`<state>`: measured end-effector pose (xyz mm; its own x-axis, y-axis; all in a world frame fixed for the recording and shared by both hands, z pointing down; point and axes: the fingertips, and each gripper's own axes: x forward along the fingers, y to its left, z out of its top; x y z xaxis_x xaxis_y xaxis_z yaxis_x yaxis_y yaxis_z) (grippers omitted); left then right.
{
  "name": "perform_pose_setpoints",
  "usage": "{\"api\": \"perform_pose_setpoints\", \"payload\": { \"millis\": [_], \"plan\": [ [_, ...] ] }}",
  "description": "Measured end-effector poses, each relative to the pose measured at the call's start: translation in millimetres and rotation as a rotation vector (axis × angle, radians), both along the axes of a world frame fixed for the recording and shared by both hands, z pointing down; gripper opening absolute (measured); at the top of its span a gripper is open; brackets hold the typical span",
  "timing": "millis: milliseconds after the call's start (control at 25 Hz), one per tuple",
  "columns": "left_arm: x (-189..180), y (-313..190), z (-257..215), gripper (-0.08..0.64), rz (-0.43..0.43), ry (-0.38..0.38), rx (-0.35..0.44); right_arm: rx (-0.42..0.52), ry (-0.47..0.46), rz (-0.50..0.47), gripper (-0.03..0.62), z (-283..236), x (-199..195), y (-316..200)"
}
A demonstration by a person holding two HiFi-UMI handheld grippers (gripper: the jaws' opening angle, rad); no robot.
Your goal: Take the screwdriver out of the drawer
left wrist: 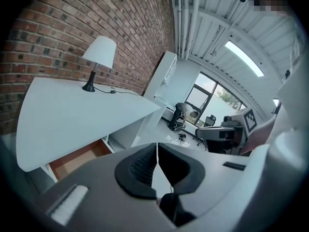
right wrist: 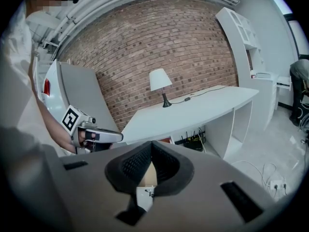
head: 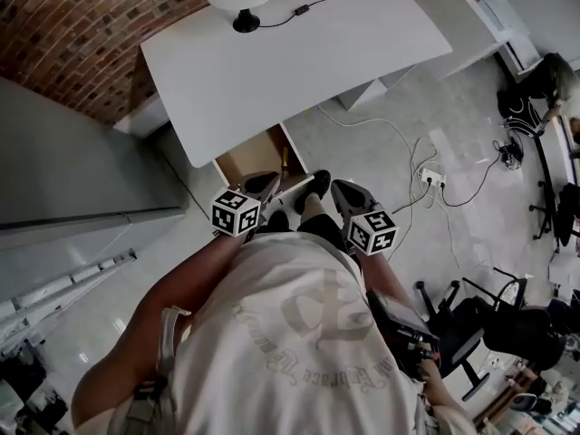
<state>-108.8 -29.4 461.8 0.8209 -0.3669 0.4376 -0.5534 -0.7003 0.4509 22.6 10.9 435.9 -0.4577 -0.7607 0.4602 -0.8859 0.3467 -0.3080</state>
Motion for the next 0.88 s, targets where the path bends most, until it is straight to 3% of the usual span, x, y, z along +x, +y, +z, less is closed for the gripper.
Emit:
{"api": "perform_pose_setpoints", "payload": {
  "millis": [280, 880],
  "plan": [
    [-5.9, -3.9, 22.7, 0.014, -0.036, -0.038, -0.050, -0.033, 0.032, -0.018, 0.006, 15.2, 3.2, -9.2],
    [-12.6, -15.4, 95.6, 0.014, -0.113, -0.120, -0.226, -0.092, -0.009, -0.036, 0.006, 60.5, 11.7, -19.8]
  ]
}}
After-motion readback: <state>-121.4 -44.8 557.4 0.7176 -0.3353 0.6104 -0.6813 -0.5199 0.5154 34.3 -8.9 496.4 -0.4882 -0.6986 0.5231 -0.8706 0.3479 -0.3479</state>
